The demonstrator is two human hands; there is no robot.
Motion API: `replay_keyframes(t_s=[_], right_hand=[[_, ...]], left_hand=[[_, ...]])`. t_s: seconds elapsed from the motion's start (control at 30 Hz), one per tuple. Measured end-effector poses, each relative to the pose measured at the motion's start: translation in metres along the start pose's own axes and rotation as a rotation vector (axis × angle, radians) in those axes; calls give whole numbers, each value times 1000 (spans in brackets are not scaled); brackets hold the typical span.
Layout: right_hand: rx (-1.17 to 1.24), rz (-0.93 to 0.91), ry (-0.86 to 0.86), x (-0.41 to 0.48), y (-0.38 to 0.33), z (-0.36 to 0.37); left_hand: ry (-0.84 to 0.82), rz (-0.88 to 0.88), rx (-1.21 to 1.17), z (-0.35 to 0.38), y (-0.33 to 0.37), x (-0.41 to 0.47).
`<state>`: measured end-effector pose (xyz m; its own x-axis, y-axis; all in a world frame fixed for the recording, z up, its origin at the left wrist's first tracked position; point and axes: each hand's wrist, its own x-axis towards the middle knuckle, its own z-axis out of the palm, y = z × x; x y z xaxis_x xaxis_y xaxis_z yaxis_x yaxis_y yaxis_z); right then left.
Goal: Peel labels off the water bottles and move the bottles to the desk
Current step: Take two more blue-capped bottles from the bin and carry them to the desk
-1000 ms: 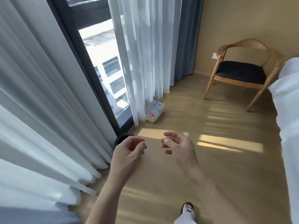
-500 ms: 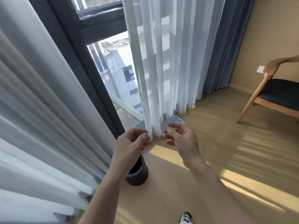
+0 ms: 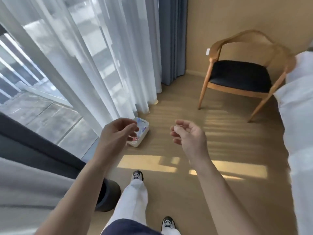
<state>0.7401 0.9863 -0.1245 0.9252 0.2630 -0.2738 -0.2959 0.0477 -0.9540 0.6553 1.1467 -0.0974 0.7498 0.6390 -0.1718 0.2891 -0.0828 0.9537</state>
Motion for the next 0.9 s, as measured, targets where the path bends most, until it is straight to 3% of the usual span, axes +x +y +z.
replay_keyframes(t_s=[0.23,0.63,0.9], right_hand=[[2,-16,60,61,-21,7],[-229,3,-121,238,-54,147],[-243,40,-227,351,-64,208]], left_hand=[[-74,72,48,25,23,74],[76,-58,-243,-33,36,264],[202,-129,-256,-49,39,375]])
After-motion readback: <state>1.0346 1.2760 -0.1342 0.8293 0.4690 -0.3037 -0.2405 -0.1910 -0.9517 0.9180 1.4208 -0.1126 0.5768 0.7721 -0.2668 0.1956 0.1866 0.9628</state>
